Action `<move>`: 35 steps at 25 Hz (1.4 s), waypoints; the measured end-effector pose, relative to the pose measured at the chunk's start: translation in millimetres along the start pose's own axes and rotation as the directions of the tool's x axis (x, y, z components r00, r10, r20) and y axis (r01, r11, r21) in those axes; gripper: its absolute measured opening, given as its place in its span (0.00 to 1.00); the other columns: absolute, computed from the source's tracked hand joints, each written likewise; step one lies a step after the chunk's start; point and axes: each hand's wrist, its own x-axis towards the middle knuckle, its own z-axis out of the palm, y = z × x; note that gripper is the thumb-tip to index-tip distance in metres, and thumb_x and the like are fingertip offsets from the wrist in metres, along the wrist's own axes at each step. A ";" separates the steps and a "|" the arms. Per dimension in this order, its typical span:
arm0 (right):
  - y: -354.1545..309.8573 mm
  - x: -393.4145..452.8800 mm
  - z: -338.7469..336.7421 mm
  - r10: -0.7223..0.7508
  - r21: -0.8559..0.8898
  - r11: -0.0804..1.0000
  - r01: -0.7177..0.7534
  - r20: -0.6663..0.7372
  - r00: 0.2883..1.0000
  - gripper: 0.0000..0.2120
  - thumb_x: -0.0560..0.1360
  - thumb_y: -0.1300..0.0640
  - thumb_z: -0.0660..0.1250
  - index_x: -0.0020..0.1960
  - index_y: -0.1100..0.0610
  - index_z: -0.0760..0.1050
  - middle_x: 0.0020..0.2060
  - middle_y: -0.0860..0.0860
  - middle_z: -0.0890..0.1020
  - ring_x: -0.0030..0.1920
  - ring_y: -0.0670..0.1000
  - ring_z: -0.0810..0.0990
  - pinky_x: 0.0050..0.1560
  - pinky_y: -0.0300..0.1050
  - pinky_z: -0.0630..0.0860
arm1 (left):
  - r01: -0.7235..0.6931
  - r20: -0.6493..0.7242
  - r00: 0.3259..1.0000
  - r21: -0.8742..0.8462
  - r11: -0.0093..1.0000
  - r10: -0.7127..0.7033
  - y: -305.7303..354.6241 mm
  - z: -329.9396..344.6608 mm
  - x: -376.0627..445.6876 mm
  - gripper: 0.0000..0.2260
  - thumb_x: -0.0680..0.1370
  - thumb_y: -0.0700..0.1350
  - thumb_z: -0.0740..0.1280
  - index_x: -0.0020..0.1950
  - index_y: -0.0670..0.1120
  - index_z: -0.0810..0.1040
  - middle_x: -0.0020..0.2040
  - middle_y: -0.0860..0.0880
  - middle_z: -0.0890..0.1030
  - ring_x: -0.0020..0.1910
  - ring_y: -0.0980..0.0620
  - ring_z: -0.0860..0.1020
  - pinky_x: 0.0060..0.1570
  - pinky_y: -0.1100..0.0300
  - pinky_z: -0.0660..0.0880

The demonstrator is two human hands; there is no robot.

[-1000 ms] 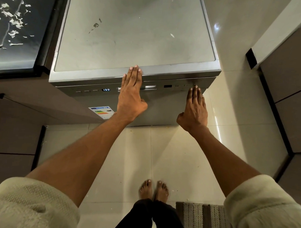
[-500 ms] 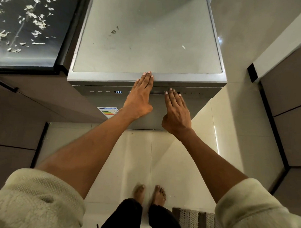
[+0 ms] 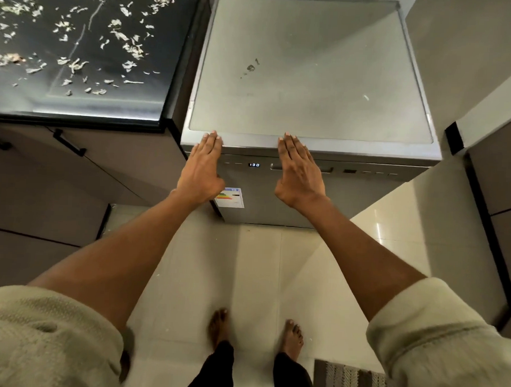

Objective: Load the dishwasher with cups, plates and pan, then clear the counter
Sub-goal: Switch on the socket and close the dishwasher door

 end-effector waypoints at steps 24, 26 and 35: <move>-45.5 20.5 -4.4 0.213 -0.029 0.977 -0.211 0.151 0.965 0.45 0.74 0.57 0.67 0.82 0.61 0.43 0.81 0.57 0.44 0.81 0.54 0.41 0.81 0.48 0.42 | -0.132 0.015 0.991 -0.071 0.989 0.134 -76.3 -7.9 -1.1 0.52 0.66 0.42 0.78 0.81 0.40 0.50 0.82 0.44 0.48 0.81 0.47 0.44 0.79 0.51 0.46; -45.8 20.8 -5.3 0.217 -0.033 0.976 -0.214 0.155 0.964 0.45 0.75 0.56 0.66 0.82 0.61 0.43 0.81 0.57 0.44 0.81 0.54 0.41 0.81 0.48 0.42 | -0.132 0.014 0.991 -0.064 0.989 0.133 -75.9 -7.1 -0.6 0.52 0.66 0.42 0.79 0.81 0.40 0.50 0.82 0.43 0.48 0.81 0.47 0.44 0.79 0.51 0.46; -45.7 18.7 -5.2 0.215 -0.060 0.976 -0.208 0.164 0.963 0.45 0.76 0.56 0.66 0.82 0.61 0.41 0.81 0.57 0.43 0.81 0.54 0.40 0.80 0.48 0.41 | -0.110 0.000 0.994 -0.031 0.993 0.110 -72.0 -4.2 -1.7 0.52 0.66 0.43 0.79 0.81 0.39 0.50 0.82 0.43 0.49 0.81 0.47 0.44 0.79 0.51 0.45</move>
